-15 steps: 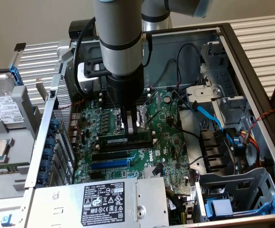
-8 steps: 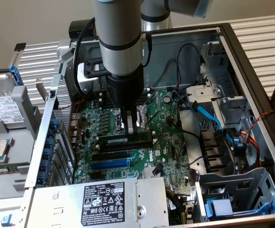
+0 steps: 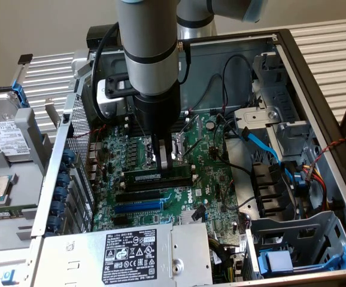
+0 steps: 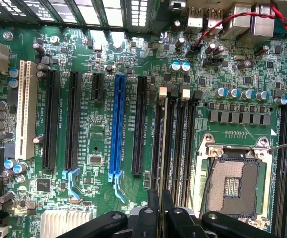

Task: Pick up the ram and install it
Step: 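Insert the ram into the slot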

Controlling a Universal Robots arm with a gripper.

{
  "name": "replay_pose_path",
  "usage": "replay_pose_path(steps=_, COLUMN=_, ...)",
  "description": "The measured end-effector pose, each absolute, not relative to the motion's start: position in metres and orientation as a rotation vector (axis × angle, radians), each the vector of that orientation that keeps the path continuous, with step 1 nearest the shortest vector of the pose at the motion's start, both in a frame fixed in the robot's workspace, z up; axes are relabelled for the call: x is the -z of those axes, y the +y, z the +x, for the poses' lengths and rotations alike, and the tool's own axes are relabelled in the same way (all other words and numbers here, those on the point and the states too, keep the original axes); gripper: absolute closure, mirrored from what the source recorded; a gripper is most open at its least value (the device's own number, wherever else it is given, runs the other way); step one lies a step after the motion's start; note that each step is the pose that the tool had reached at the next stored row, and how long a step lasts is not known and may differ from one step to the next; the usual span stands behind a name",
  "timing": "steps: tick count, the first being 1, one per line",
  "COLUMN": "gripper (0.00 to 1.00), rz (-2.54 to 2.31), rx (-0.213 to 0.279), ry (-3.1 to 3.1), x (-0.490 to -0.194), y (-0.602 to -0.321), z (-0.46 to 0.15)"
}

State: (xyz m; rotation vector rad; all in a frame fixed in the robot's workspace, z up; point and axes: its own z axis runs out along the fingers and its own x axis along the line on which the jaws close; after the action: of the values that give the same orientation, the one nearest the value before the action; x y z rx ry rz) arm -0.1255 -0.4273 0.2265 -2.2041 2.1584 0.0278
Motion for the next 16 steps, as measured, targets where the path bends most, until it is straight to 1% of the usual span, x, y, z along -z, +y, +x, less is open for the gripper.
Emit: replay_pose_path(steps=16, gripper=0.86, rz=-2.203, rx=-0.026, ry=2.157, x=-0.229, y=-0.428, z=-0.1259)
